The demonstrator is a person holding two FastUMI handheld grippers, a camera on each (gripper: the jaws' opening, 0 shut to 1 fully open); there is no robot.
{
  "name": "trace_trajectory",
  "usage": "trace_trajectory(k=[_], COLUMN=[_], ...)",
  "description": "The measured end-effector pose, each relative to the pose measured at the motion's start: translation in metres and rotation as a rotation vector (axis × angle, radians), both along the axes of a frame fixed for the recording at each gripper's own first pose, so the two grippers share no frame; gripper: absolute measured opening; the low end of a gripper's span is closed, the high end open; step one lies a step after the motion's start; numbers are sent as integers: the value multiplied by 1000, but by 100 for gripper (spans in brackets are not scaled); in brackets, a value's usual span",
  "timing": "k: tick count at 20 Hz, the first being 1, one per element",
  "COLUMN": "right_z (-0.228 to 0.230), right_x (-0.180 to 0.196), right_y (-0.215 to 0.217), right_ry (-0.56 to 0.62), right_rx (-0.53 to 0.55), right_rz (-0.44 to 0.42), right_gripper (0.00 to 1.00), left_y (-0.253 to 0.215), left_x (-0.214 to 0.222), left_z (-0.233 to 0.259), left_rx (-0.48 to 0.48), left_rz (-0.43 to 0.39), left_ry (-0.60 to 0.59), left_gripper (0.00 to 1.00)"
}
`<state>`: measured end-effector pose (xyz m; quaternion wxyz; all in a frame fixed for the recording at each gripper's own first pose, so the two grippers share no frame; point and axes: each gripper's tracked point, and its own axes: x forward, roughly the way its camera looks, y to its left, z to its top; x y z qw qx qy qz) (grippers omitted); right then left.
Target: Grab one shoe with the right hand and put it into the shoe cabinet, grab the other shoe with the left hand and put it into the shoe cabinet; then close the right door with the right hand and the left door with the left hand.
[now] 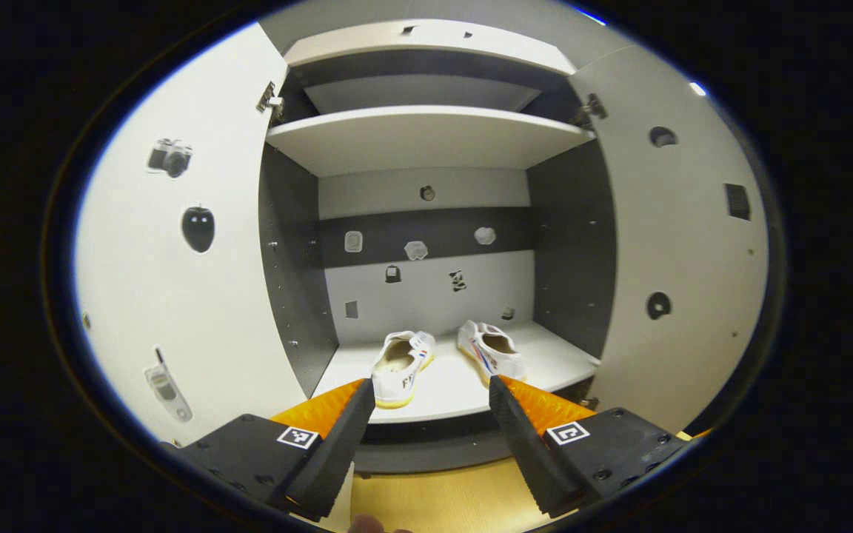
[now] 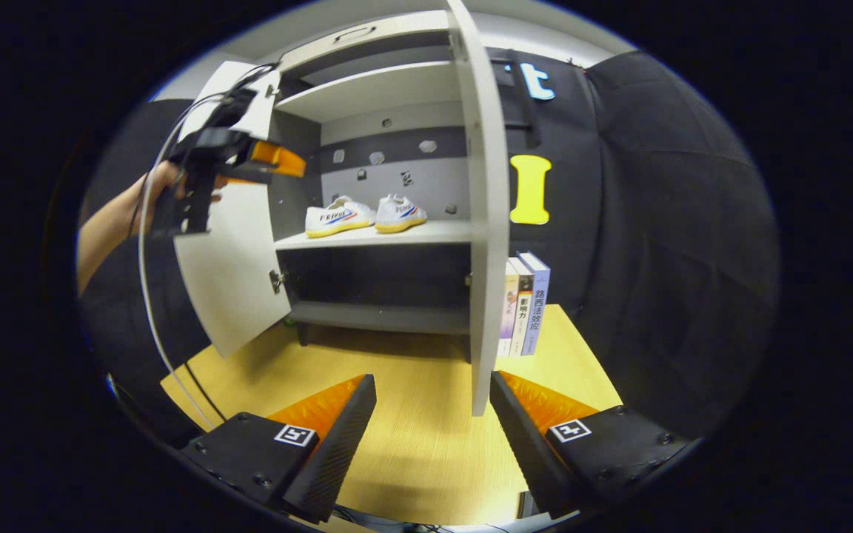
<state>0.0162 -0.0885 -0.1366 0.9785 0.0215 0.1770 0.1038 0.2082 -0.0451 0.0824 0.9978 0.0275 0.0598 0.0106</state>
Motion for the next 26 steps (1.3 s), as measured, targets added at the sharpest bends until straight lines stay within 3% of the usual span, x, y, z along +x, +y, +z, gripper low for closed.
trace_trajectory(k=[4,7,10,12,15,18,22,26], right_z=[46,88,129,155,186,210,212,201], right_x=[4,7,23,39,66,94,128,149], right_y=[-49,-86,-116,-129,-148,-157,-154,-141], right_ry=[-61,-108,-150,-188,-247,-264,-254,-225], right_rx=[-46,-76,-66,-43,-88,-109,-130,-69], right_rz=[-143,-218,-291,-326,-344,-335,-305,-298], right_gripper=[99,99,99,98,98,98,98,99], left_y=[-26,-24,-6,10,28,36,48,55], left_x=[-66,-101,-124,-136,-152,-167,-176,-178], left_z=[-23,-41,-57,-66,-87,-101,-105,-99], left_rx=[-43,-129,-175,-149,-107,-128,-148,-135], left_rz=[-58,-96,-79,-44,8,30,74,91], left_ry=[4,12,9,2,24,51,62,45], left_gripper=[96,96,96,98,97,98,98,98])
